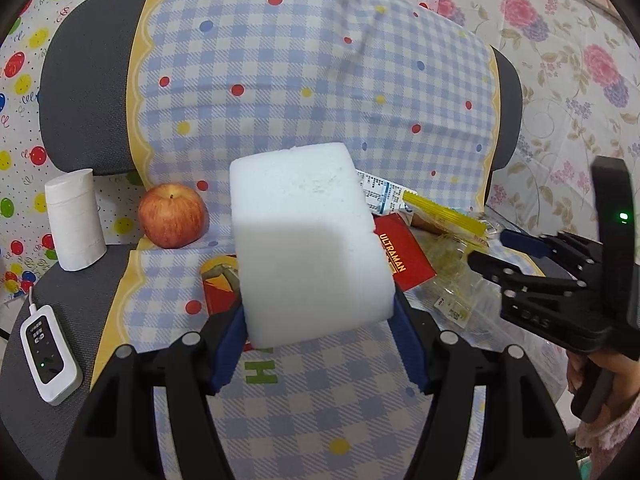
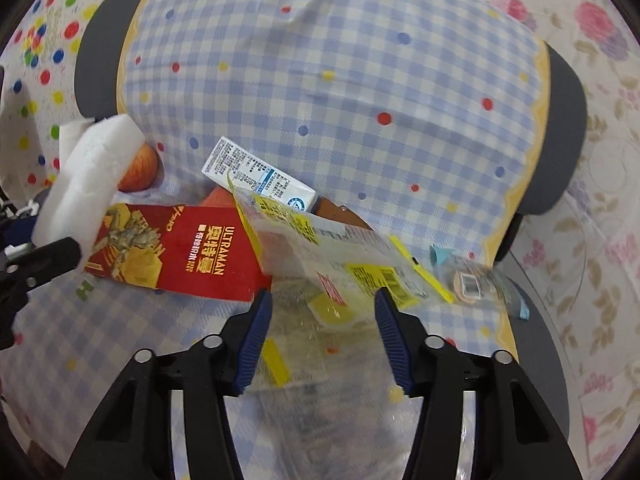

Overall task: Collect trash
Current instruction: 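Grasp the yellow plastic packet with the right gripper, then carry foam block and yellow packet over the trash bin and open both grippers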

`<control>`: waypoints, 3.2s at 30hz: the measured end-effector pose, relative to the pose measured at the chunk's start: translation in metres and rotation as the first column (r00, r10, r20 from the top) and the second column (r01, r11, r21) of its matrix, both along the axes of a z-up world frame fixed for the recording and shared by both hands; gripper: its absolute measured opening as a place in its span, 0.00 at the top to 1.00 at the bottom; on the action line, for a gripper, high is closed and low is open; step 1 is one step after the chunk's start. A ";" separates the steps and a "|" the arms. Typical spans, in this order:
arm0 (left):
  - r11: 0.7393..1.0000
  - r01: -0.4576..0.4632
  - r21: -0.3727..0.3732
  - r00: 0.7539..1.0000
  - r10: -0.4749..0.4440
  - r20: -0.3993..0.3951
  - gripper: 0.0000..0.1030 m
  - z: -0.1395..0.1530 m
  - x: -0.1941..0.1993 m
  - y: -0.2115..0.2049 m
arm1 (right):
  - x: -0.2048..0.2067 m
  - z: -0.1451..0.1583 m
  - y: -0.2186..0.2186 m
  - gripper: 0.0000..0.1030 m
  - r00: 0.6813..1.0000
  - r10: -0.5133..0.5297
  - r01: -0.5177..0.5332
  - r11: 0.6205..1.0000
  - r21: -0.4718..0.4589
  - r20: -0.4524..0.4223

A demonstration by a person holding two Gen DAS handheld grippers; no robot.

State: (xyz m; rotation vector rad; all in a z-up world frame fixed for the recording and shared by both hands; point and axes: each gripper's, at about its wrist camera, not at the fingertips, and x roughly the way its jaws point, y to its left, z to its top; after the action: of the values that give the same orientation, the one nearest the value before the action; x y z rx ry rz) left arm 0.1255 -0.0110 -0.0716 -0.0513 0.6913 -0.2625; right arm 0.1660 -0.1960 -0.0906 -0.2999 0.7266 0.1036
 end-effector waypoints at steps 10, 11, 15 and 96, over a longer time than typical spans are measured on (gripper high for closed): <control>1.000 0.019 -0.006 0.999 -0.018 0.031 0.38 0.011 -0.003 -0.004 | 0.004 0.037 -0.010 1.00 0.990 -0.026 0.025 1.000 0.011 0.140; 1.000 0.029 -0.005 0.999 -0.028 0.046 0.38 0.016 -0.006 -0.006 | -0.003 0.051 -0.021 1.00 0.982 -0.054 0.046 0.998 0.047 0.181; 0.997 0.076 -0.007 0.992 -0.075 0.099 0.38 0.032 -0.023 -0.018 | -0.042 0.101 -0.062 1.00 0.952 -0.140 0.088 0.977 0.194 0.273; 0.614 0.789 0.007 0.606 -0.780 0.155 0.20 0.068 -0.246 -0.243 | -0.457 0.086 -0.177 0.58 0.596 -0.779 0.710 0.625 0.325 0.194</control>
State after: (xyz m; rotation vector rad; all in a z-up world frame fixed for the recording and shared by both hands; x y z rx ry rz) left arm -0.1210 -0.2539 -0.0040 0.2266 0.5206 -1.1480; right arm -0.2913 -0.3730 -0.0042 0.2263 0.4573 -0.6757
